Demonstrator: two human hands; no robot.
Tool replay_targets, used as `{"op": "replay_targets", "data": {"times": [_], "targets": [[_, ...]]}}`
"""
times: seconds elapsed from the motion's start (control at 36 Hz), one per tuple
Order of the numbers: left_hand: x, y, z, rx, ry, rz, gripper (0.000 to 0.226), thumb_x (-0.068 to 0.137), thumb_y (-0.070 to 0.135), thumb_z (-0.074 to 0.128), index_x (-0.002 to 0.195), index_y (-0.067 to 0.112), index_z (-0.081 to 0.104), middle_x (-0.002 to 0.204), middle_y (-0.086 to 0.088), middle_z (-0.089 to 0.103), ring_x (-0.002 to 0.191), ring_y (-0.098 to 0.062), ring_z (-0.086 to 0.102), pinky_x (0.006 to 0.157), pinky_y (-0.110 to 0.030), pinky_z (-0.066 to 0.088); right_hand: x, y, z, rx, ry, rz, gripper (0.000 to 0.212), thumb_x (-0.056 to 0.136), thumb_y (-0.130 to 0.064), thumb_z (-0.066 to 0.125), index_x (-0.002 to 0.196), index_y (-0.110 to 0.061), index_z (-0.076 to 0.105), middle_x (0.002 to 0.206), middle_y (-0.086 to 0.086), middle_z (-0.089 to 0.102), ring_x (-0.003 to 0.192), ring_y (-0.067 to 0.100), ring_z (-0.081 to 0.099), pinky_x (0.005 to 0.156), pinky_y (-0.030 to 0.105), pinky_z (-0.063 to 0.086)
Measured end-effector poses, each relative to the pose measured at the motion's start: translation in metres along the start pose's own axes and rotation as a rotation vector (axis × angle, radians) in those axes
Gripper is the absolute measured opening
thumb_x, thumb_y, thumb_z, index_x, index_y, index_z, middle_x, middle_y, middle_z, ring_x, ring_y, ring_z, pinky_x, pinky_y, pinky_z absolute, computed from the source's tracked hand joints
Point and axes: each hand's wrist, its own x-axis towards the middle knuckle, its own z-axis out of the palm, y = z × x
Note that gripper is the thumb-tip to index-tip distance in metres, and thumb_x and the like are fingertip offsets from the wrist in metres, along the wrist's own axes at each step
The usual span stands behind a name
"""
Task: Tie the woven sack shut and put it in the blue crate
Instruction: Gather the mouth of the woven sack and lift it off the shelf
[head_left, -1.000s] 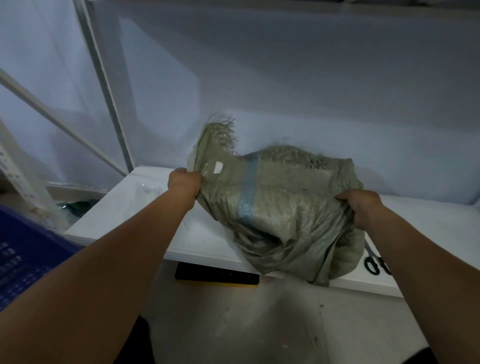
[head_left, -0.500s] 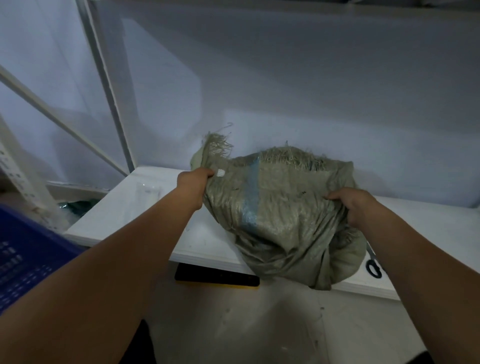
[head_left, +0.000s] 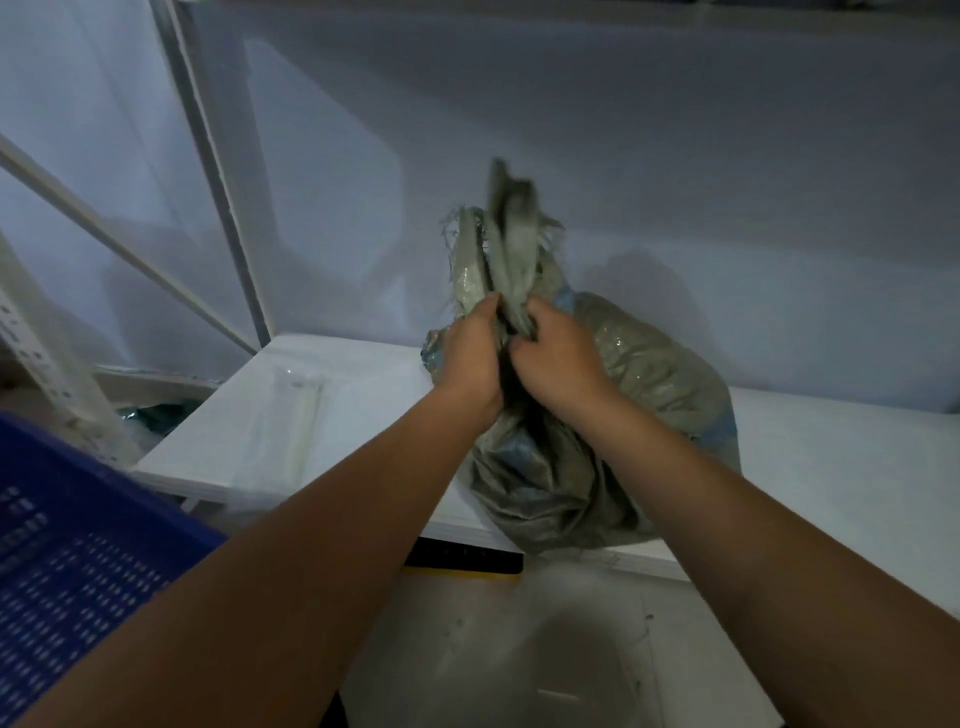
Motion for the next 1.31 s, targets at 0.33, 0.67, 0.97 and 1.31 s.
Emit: {"op": "replay_targets", "data": {"times": [0.33, 0.67, 0.97, 1.31], "targets": [[-0.006, -0.006, -0.013, -0.21, 0.04, -0.209, 0.033, 0.09, 0.041, 0.058, 0.096, 0.011, 0.069, 0.09, -0.01, 0.069, 0.084, -0.02, 0.068, 0.082, -0.03, 0.054, -0.015, -0.005, 0.01, 0.186, -0.291, 0.074, 0.05, 0.077, 0.0, 0.047, 0.115, -0.019, 0.074, 0.099, -0.001, 0.074, 0.097, 0.016, 0.068, 0.09, 0.037, 0.056], [-0.022, 0.016, -0.006, -0.446, -0.102, -0.115, 0.039, 0.093, 0.024, 0.048, 0.122, 0.008, 0.069, 0.121, -0.015, 0.069, 0.107, -0.034, 0.064, 0.102, -0.047, 0.047, 0.014, 0.034, -0.035, 0.698, 0.206, 0.611, 0.017, 0.094, -0.028, 0.058, 0.078, -0.022, 0.063, 0.076, -0.004, 0.062, 0.07, 0.013, 0.061, 0.057, 0.019, 0.048], [-0.021, 0.012, -0.003, -0.337, -0.163, -0.257, 0.046, 0.083, 0.025, 0.052, 0.122, 0.007, 0.068, 0.112, -0.016, 0.07, 0.103, -0.034, 0.064, 0.095, -0.048, 0.05, 0.003, 0.046, -0.067, 1.341, -0.383, 0.578, 0.082, 0.078, -0.064, 0.06, 0.141, -0.014, 0.052, 0.138, 0.017, 0.059, 0.127, 0.036, 0.058, 0.108, 0.053, 0.042], [-0.002, 0.045, -0.015, 0.079, -0.266, 0.053, 0.034, 0.095, 0.002, 0.057, 0.129, 0.002, 0.06, 0.12, -0.017, 0.069, 0.105, -0.028, 0.069, 0.096, -0.041, 0.056, 0.014, 0.058, -0.074, 1.131, -0.113, 0.598, 0.029, 0.091, -0.014, 0.064, 0.117, -0.002, 0.069, 0.114, 0.015, 0.073, 0.106, 0.031, 0.07, 0.089, 0.04, 0.056]]}}
